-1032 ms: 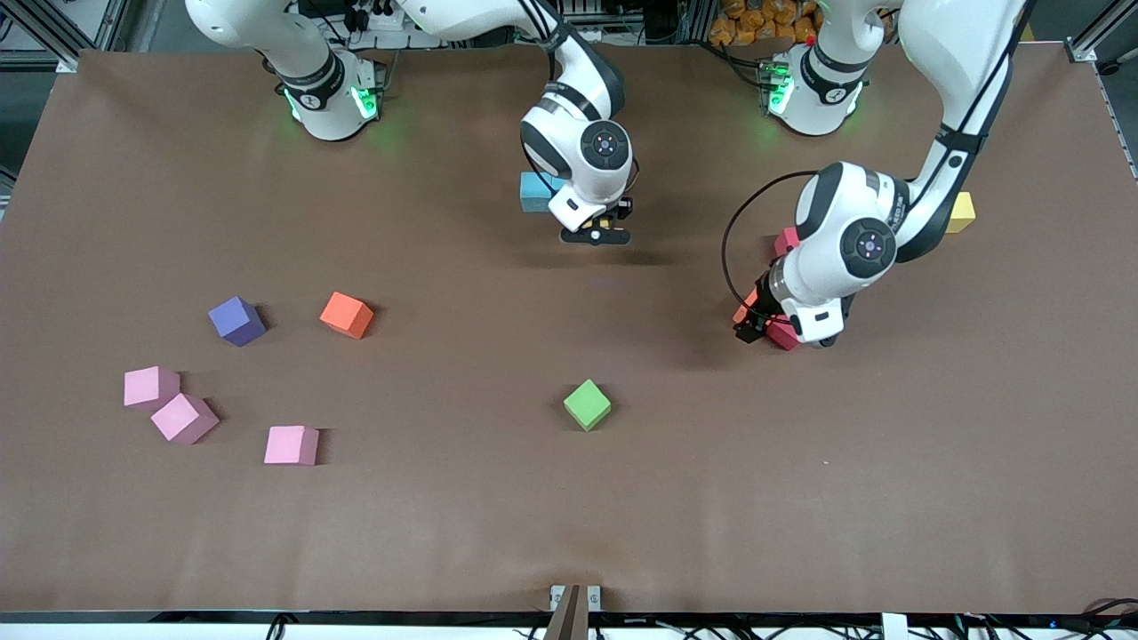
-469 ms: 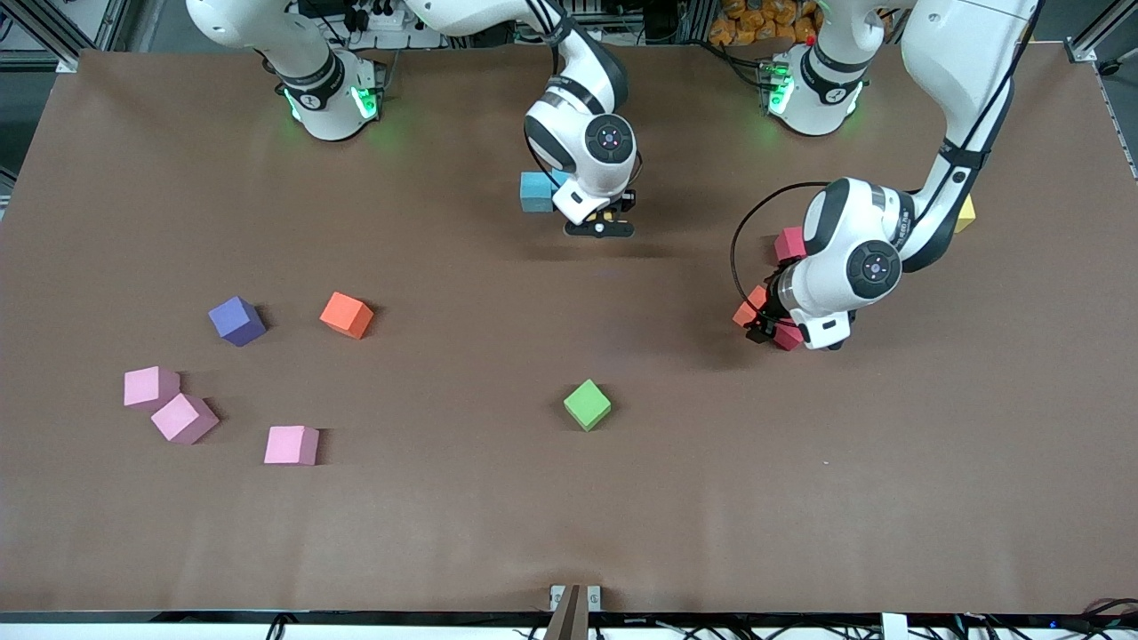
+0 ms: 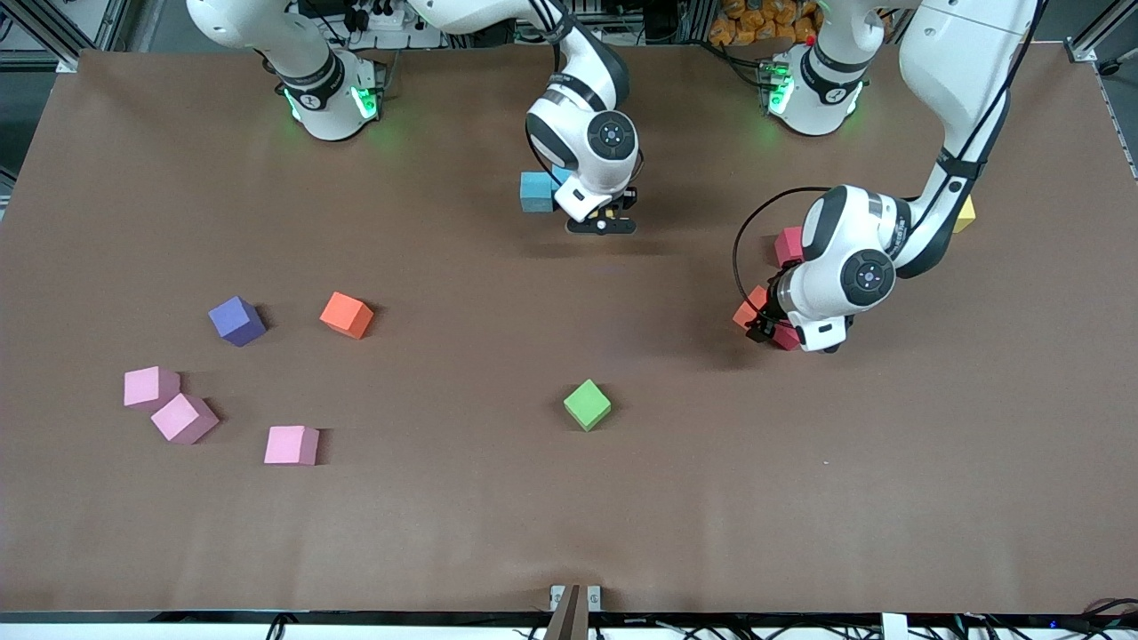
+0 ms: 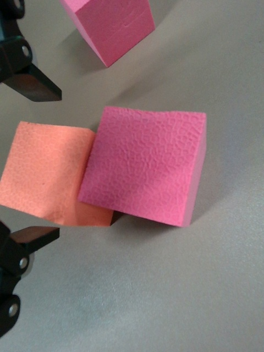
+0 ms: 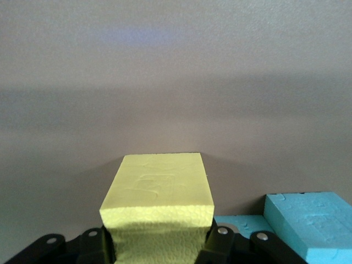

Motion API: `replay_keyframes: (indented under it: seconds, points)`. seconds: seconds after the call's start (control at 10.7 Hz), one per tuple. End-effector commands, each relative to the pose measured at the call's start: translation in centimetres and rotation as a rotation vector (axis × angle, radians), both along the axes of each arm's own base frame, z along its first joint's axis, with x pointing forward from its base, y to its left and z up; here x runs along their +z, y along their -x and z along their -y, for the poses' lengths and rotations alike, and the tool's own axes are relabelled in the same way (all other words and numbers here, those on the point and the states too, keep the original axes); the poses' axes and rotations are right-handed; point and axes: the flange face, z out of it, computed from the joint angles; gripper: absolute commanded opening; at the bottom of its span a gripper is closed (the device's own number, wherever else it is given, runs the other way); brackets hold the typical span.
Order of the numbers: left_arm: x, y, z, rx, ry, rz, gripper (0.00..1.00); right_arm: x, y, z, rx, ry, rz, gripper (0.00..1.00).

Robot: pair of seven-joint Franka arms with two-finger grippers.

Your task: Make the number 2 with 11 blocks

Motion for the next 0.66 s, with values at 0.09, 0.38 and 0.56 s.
replay_keyframes:
  seconds: [0.09,0.38,0.56]
  points:
    - [-0.5,-0.6,0.0,-0.034,-0.009,-0.007,1.00,-0.7,1.0,0.2,-0.021,0.002,-0.002,0.24]
    - [-0.8,-1.1,0.2,-0.081,0.009,-0.004,1.00,-0.5,0.8,0.2,-0.041,-0.005,-0.008,1.00]
    - [-0.1,-1.9,0.3,-0.108,0.007,0.020,1.00,0.2,0.6,0.0,-0.061,-0.025,-0.015,1.00]
